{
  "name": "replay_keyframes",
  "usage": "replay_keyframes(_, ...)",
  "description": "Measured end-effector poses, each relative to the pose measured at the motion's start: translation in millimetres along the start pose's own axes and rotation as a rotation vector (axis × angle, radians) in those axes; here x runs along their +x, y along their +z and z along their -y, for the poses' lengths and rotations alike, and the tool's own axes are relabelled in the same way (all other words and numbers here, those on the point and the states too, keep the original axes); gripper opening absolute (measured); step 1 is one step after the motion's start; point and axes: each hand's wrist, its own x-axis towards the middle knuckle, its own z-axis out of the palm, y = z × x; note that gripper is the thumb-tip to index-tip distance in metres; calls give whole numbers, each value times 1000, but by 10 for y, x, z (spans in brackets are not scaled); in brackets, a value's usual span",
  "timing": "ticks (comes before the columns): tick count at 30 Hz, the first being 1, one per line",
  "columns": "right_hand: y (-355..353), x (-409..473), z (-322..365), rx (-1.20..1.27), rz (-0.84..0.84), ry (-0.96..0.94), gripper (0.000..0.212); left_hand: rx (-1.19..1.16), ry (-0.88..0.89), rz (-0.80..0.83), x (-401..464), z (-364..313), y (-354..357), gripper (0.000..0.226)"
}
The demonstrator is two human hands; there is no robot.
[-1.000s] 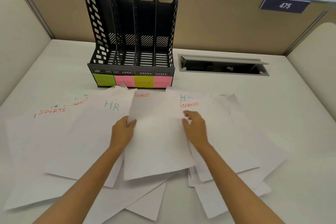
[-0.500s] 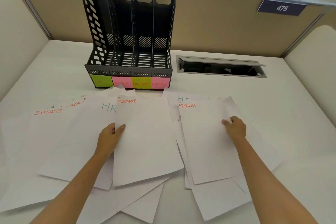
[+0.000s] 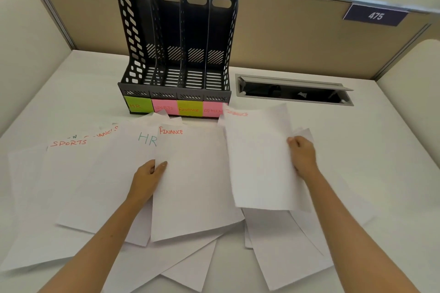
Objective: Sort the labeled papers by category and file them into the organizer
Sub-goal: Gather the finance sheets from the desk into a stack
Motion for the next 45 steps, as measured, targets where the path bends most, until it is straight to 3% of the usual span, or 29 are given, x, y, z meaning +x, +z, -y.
replay_keyframes(8, 1048, -741, 275, -62, 298, -164, 13, -140, -154, -4, 19, -63, -11, 43)
replay_keyframes(12, 1235, -970, 259, -62, 377, -201, 21, 1, -15, 42, 15, 43, -63, 27)
replay_keyframes(15, 1208, -1036, 251, 10, 302, -211, 21, 5, -1, 33, 24, 84, -55, 22)
replay_keyframes(17, 1117, -1048, 217, 30, 122, -269, 20, 5, 4, 25, 30, 81, -49, 20)
replay_keyframes(20, 960, -976, 100, -178, -68, -379, 26, 1, 5, 15, 22, 86, -44, 19)
replay_keyframes(23, 878, -901, -89, -585, 112, -281, 53, 19, 3, 2, 25, 88, -40, 24)
replay_keyframes(25, 839, -876, -246, -730, 188, -205, 66, 18, 4, 2, 29, 87, -34, 27)
replay_keyframes(38, 435, -607, -531, -754, 104, -18, 75, 6, 19, 2, 21, 94, -28, 20)
replay_keyframes(41, 561, -635, -389, -739, 89, -138, 72, 8, 15, -6, 23, 89, -28, 22)
replay_keyframes(45, 789, -696, -138, -733, 127, -406, 50, 11, 11, -5, 32, 100, -26, 25)
